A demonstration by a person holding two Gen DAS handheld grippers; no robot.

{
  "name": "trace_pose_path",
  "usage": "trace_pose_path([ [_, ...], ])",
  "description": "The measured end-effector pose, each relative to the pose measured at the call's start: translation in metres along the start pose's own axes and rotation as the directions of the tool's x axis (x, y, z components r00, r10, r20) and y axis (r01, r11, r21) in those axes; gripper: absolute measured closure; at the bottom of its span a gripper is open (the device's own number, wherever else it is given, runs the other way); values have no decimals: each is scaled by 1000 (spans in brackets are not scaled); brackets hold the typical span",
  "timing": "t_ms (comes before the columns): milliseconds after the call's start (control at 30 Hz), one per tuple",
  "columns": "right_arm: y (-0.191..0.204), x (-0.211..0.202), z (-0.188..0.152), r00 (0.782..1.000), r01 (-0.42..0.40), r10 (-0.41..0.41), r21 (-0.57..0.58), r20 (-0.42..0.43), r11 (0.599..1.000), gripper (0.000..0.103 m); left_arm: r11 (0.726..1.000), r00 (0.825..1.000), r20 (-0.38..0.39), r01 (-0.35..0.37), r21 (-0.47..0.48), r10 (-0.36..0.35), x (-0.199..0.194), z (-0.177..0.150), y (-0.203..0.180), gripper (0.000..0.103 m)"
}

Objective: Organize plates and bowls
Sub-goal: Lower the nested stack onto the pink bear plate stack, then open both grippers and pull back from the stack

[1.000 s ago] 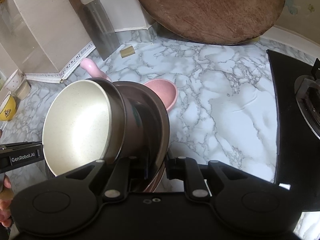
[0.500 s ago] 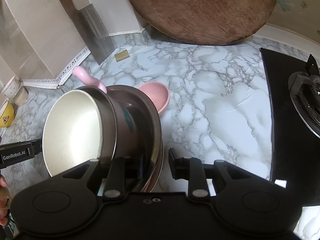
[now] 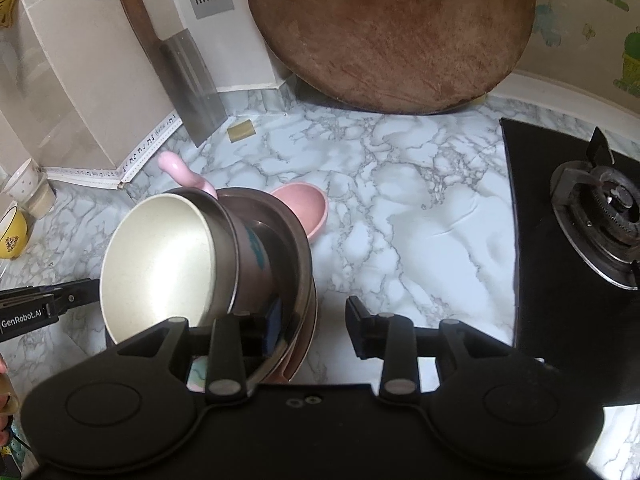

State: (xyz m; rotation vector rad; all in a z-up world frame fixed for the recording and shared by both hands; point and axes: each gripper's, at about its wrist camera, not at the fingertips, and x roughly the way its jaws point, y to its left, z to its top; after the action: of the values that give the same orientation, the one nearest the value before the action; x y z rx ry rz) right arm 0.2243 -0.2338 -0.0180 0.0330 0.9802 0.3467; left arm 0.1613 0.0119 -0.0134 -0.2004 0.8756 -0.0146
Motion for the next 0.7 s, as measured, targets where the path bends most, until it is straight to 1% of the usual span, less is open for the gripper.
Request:
trace_pose_path([
  [133,6,-12,-2,1000,-2,2,-20,24,1000,62,1000,1000,26,7,30,-8,-12,-2,-4,90],
  [233,13,-23,-5,999,-11,13,-41,51,999,58,999,999,42,13,44,-15,-22,-4,-8,90],
  [300,19,-32,-7,997,-15,20,-57,74,998,54,999,999,49,21,45,-23,-27,-5,-8,88],
  [333,22,-36,-8,996,-18,24,-66,84,998,53,999,998,52,22,46,-25,-30,-6,-9,83],
  [367,25,-40,-9,995,-21,28,-76,96,997,50,999,998,59,22,47,-25,-33,-6,-9,74],
  [400,27,-43,-10,994,-23,32,-85,106,996,48,998,997,70,22,51,-25,-36,-8,-9,70],
  [433,30,-46,-11,993,-25,36,-94,116,995,46,998,996,80,21,54,-25,-39,-9,-10,62],
  [467,33,-50,-13,991,-26,39,-103,127,994,43,998,996,92,17,58,-23,-43,-10,-10,56],
  [533,38,-57,-15,988,-28,46,-119,149,992,39,998,994,102,19,56,-25,-48,-12,-9,53],
  [633,46,-67,-20,981,-23,50,-149,186,989,31,998,994,107,25,54,-31,-55,-15,-8,51],
  [700,50,-73,-24,976,-25,60,-169,210,985,22,998,993,117,17,58,-23,-61,-17,-8,47],
])
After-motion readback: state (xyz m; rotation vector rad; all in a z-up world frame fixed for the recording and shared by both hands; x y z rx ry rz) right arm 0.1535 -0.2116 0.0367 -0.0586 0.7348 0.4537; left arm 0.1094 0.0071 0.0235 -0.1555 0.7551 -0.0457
